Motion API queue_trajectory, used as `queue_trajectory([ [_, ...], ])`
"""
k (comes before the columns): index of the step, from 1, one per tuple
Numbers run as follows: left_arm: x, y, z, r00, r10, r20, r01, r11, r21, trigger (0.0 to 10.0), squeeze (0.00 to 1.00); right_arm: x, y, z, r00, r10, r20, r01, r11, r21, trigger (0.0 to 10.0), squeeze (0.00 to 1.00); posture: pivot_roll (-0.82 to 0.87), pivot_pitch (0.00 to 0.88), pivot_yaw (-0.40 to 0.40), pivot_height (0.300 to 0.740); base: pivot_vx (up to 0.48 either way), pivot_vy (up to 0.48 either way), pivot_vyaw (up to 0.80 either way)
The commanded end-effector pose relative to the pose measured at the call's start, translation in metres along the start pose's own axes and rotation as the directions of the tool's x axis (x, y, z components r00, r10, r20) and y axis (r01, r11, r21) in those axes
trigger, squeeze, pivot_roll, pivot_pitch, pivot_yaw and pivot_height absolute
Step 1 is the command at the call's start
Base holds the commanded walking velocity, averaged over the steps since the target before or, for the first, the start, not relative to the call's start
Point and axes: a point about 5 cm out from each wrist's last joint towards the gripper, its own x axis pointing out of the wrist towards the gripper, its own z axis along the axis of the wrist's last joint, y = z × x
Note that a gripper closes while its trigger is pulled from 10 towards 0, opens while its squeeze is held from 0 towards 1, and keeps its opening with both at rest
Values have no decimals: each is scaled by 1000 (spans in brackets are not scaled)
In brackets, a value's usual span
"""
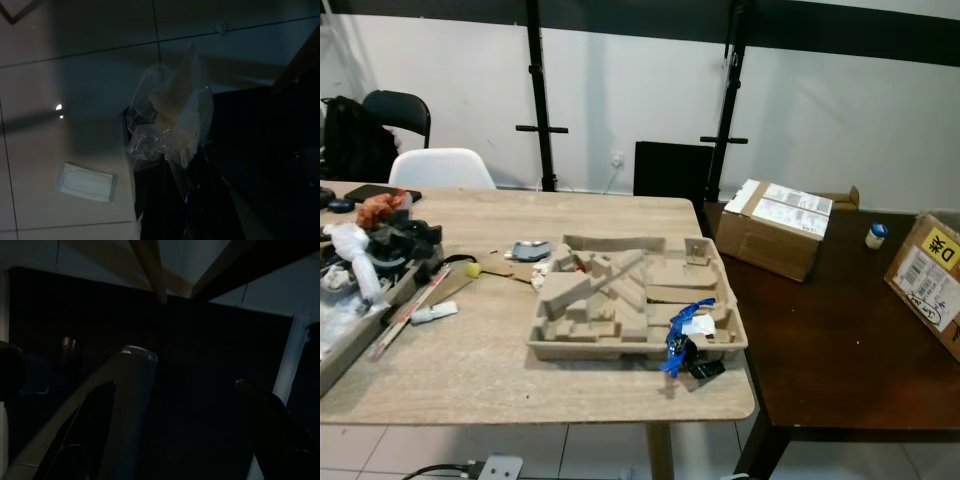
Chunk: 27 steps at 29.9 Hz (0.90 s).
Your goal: Picking trash to rubbish bin
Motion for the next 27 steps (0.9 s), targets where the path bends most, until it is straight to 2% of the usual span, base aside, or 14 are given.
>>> queue_trajectory([
  [1,0,-3,-2,1000,-9,-4,8,1000,-8,10000,0,-1,-4,-2,1000,-11,-7,11,1000,3,10000,0,73,23,-40,740,0,-356,0],
  [8,0,-3,-1,1000,-12,-1,12,1000,-15,10000,0,-1,-4,-7,999,-5,-35,5,1000,7,10000,0,69,25,-40,740,0,-357,0],
  [11,0,-3,-2,1000,-12,-4,12,1000,-18,10000,0,-3,-3,-25,987,16,-157,-20,1000,-25,10000,0,68,26,-40,740,0,-360,0],
  [12,0,-3,-2,1000,-12,-4,12,1000,-18,10000,0,-3,-3,-25,987,16,-157,-20,1000,-25,10000,0,68,26,-40,740,0,-360,0],
  [13,0,-3,-3,1000,-12,-5,12,1000,-20,10000,0,-5,-4,-35,976,8,-217,-14,999,-29,10000,0,68,26,-40,740,0,-356,0],
  [15,0,-3,-3,1000,-12,-5,12,1000,-20,10000,0,-5,-5,-39,971,2,-240,-7,1000,-20,10000,0,68,26,-40,740,0,-356,0],
  [19,-1,-1,-5,1000,-11,-8,11,1000,-24,10000,0,-8,-10,-51,962,-31,-272,27,999,-18,10000,0,69,29,-38,740,0,-354,0],
  [27,-1,0,-5,1000,-15,-10,14,1000,-22,10000,0,-10,-16,-54,963,-57,-262,55,998,-14,10000,0,67,31,-37,740,0,-357,0],
])
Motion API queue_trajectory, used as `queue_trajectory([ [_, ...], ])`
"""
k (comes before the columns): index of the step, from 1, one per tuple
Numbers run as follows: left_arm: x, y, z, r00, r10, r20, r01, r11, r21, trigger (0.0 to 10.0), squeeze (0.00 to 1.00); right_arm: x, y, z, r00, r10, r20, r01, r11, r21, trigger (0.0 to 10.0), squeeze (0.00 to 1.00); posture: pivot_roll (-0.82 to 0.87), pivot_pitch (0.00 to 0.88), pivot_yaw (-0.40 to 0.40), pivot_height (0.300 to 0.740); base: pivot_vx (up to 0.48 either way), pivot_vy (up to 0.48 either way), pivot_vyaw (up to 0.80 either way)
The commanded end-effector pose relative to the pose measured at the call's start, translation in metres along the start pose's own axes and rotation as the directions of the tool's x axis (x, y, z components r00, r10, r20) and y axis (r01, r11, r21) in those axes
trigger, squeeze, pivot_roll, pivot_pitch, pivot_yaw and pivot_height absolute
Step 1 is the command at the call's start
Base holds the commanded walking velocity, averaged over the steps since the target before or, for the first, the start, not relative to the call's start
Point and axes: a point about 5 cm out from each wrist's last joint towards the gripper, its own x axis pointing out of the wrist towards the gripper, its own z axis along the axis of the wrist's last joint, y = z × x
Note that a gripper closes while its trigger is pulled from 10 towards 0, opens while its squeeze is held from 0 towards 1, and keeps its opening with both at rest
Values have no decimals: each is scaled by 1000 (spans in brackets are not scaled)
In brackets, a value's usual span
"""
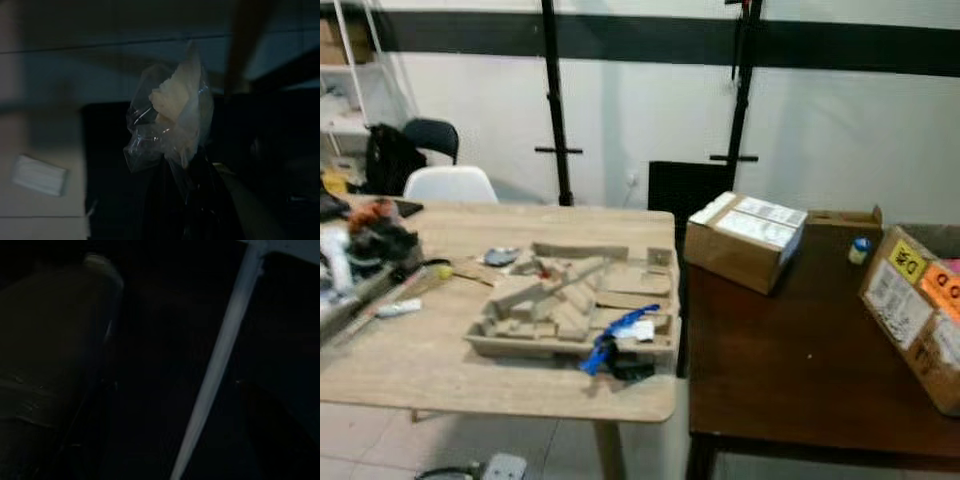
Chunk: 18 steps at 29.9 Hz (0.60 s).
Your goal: Picking trash to rubbish bin
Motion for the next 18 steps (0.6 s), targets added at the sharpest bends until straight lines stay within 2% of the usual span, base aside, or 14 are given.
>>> queue_trajectory([
  [1,0,-1,1,1000,-8,0,8,1000,12,10000,0,0,-3,-2,1000,-6,2,6,1000,10,10000,0,67,32,-37,740,0,-356,0],
  [13,1,-2,4,1000,-14,1,14,1000,15,10000,0,-1,-7,5,999,-30,42,31,1000,-5,10000,0,59,31,-35,740,0,-357,0],
  [18,2,-3,4,1000,-27,-8,27,999,37,10000,0,-2,-7,12,995,-41,86,39,999,29,10000,0,58,27,-21,740,0,-349,0],
])
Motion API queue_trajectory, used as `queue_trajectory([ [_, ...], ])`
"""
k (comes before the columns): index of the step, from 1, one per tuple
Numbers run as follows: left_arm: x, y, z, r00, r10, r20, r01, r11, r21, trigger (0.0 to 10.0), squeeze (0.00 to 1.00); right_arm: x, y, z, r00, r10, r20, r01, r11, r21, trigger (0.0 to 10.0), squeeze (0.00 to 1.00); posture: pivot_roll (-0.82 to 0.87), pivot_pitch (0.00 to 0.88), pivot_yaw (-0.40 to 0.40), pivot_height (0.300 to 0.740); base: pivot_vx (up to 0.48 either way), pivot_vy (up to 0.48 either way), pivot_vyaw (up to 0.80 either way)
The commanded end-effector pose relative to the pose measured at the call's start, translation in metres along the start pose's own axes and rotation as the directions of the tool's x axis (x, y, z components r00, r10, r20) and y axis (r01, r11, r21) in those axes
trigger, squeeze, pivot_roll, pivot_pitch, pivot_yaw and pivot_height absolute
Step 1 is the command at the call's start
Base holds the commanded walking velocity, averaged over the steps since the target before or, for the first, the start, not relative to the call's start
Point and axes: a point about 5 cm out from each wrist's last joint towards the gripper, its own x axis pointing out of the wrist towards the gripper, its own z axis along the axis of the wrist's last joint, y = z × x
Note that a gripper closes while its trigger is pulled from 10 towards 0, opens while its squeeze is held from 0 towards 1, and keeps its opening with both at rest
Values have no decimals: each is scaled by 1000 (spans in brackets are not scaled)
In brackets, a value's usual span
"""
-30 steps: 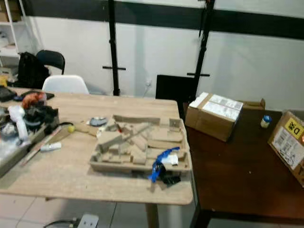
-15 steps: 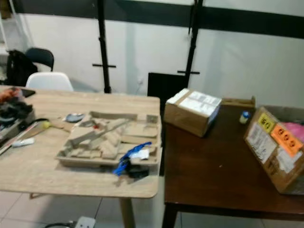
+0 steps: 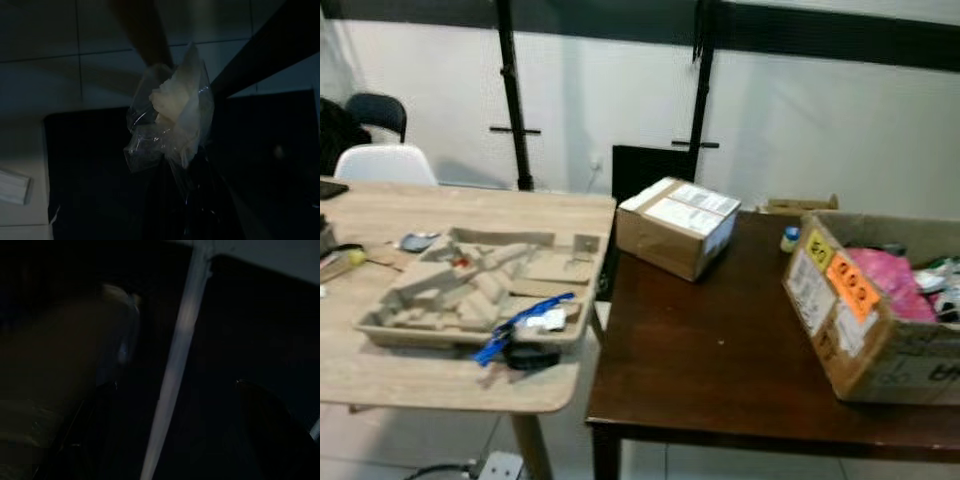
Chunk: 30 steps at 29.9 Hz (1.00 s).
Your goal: Picking trash to rubbish bin
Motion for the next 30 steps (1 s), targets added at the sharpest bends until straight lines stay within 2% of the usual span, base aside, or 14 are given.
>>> queue_trajectory([
  [1,-1,-2,-7,999,-14,-30,15,1000,19,10000,0,0,-3,0,1000,-13,13,13,1000,22,10000,0,56,28,-18,740,0,-330,0],
  [14,0,-4,-4,999,-24,-25,25,1000,17,10000,0,0,-3,3,999,-19,27,18,1000,25,10000,0,56,31,-16,740,0,-326,0],
  [16,0,-4,-4,999,-25,-26,26,1000,18,10000,0,0,-3,2,999,-21,30,19,999,49,10000,0,56,31,-16,740,0,-322,0],
  [18,0,-4,-5,999,-25,-29,26,1000,17,10000,0,0,-4,1,999,-31,33,26,988,155,10000,0,56,31,-16,740,0,-317,0],
  [20,0,-4,-6,999,-24,-32,24,1000,14,10000,0,0,-4,1,999,-40,32,33,978,207,10000,0,53,32,-14,740,0,-307,0],
  [24,0,-5,-7,999,-24,-35,24,1000,11,10000,0,-1,-6,1,998,-51,30,42,969,244,10000,0,53,32,-15,740,0,-304,0],
  [30,0,-5,-6,999,-22,-30,23,1000,8,10000,0,-1,-9,2,997,-66,29,57,965,255,10000,0,51,33,-15,740,0,-293,0],
])
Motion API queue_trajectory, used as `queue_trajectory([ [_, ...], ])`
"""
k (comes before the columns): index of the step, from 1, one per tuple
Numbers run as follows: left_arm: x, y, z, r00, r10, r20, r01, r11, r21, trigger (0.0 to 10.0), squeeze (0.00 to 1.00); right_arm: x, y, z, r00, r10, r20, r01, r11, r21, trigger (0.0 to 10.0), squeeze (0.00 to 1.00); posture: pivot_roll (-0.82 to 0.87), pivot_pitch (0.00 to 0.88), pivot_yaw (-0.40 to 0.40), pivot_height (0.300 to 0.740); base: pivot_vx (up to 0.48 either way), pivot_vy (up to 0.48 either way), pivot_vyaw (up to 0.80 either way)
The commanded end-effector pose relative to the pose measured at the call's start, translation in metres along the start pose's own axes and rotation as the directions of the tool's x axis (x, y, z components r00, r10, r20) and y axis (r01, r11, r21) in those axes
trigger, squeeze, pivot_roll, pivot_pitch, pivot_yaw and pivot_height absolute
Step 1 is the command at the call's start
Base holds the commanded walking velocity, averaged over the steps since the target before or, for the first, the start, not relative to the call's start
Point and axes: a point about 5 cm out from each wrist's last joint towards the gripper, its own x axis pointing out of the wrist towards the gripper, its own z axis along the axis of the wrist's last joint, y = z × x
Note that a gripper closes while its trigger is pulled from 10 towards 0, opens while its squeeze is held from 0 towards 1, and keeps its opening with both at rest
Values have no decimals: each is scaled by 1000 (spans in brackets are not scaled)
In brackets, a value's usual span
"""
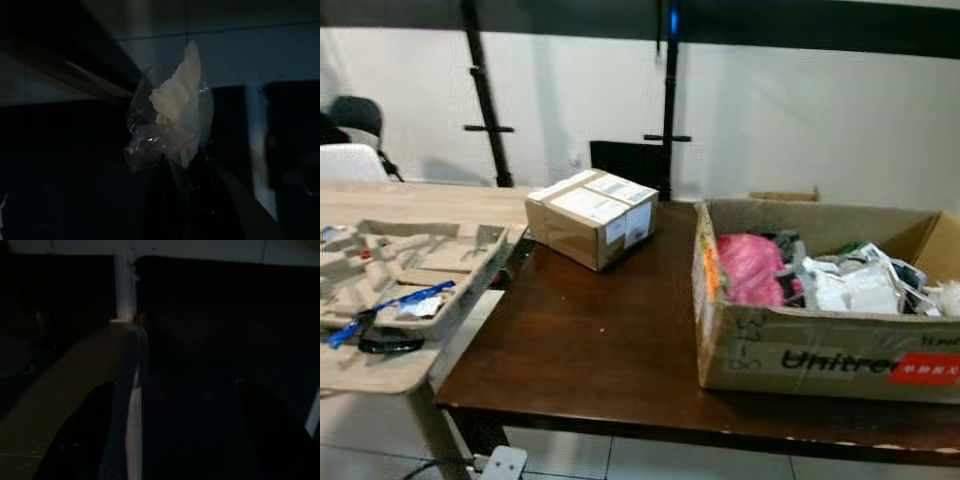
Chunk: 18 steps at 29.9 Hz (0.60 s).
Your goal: Picking trash to rubbish bin
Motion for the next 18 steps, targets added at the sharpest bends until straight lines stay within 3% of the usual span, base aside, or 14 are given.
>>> queue_trajectory([
  [1,0,0,-1,1000,1,-9,-1,1000,6,10000,0,0,-3,-2,1000,-14,-5,15,1000,25,10000,0,51,33,-15,740,0,-285,0],
  [18,0,1,-2,1000,16,-9,-17,1000,-12,10000,0,0,0,3,1000,-4,9,4,1000,-31,10000,0,54,21,-19,740,0,-281,0],
])
